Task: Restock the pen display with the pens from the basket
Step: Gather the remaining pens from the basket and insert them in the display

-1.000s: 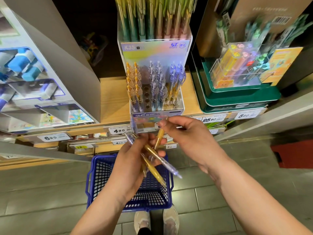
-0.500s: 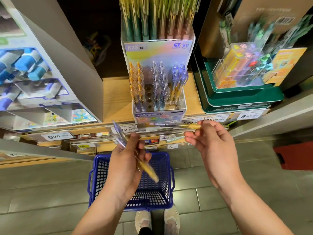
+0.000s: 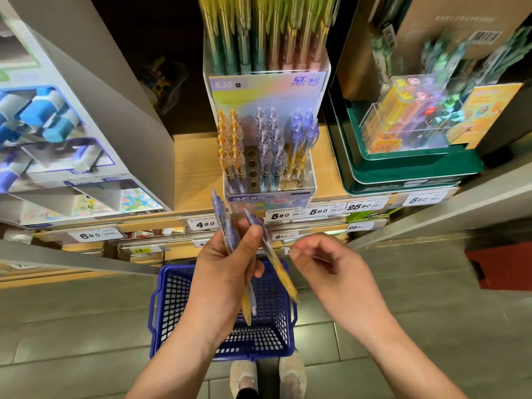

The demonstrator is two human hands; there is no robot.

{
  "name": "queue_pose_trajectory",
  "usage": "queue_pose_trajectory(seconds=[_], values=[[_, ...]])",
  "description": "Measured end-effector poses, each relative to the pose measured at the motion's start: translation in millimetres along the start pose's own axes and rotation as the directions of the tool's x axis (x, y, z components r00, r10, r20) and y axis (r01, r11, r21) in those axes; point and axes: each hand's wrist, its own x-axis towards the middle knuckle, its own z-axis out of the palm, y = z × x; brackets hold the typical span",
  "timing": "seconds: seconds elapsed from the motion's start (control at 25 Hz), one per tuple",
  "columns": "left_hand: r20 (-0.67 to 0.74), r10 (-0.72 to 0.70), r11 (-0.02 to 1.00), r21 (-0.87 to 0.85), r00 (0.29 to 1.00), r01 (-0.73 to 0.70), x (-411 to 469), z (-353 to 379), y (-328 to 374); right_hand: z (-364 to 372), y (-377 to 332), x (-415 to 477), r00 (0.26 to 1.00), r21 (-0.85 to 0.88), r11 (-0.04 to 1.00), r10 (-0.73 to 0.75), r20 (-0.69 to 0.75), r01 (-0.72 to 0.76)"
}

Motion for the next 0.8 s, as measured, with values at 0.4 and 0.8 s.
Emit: queue_pose_trajectory(seconds=[0.4, 0.8], values=[[0.096, -0.088, 0.993, 0.082, 0.992, 0.080, 4.4, -7.7, -3.2, -4.3, -18.7, 16.7, 0.989, 0.135, 0.991, -0.044, 0.141, 0.025], [0.217, -0.288, 0.926, -0.184, 0.933, 0.329, 1.7, -5.4, -3.3, -52.1, -79.5, 85.9, 0.771, 0.037, 0.836, -0.487, -0.411, 0.548]])
